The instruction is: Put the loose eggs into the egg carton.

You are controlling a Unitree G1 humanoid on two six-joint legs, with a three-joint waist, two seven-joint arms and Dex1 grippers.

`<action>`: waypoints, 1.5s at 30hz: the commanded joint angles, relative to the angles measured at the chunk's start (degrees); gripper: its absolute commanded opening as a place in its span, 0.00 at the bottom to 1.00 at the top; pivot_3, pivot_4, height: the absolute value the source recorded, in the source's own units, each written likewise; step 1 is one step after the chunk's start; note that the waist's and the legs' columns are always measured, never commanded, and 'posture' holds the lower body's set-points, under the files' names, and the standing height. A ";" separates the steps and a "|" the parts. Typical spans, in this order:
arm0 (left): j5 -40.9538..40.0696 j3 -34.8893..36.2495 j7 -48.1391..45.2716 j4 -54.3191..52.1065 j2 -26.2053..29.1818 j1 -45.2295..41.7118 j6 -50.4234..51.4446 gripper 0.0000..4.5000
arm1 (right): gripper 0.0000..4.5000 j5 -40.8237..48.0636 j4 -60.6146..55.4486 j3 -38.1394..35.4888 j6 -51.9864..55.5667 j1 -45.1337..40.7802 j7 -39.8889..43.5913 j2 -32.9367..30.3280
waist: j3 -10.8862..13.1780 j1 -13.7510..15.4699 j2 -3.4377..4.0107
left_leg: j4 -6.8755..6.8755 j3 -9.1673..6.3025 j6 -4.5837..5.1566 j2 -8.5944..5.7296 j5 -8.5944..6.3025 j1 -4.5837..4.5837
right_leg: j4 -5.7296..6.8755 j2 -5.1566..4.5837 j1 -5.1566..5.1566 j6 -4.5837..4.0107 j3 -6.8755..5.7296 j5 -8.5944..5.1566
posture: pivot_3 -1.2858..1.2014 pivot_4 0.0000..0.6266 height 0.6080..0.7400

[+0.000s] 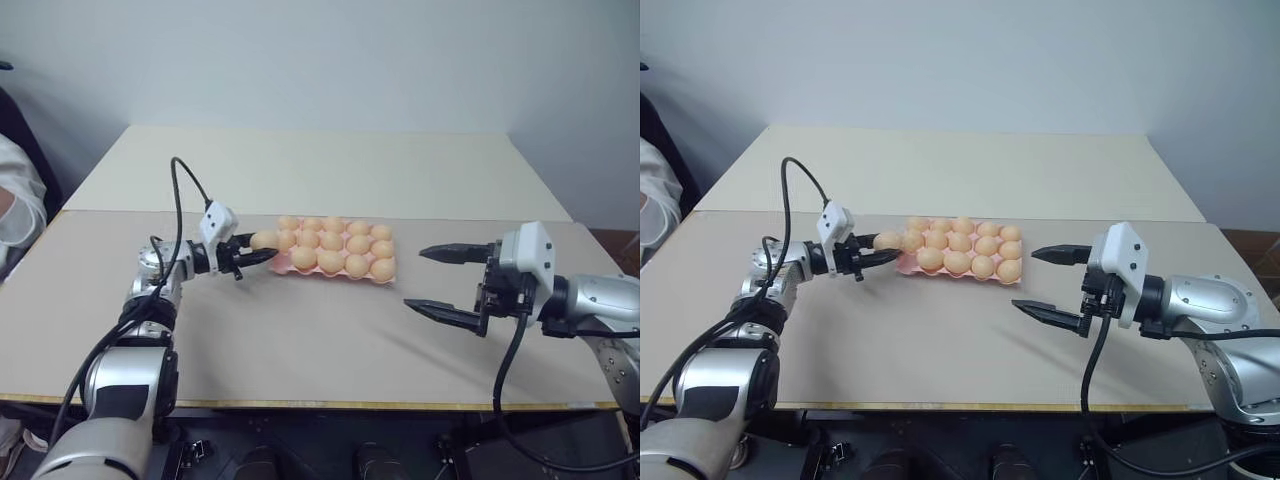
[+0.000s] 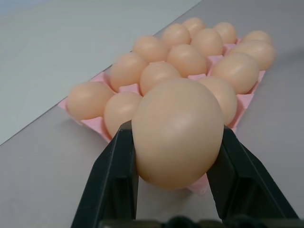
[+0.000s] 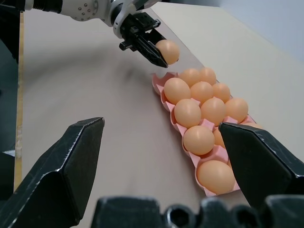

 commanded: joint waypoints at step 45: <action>-33.91 34.78 17.20 -88.18 18.50 61.68 42.57 0.99 | 1.00 -2.76 8.15 1.42 -2.48 -3.70 5.81 -1.46 | 0.00 -0.22 0.01 | -0.12 0.14 -0.01 0.08 -0.01 0.31 | 0.01 -0.02 0.09 -0.03 0.12 -0.03 | 0.52 0.24 1.00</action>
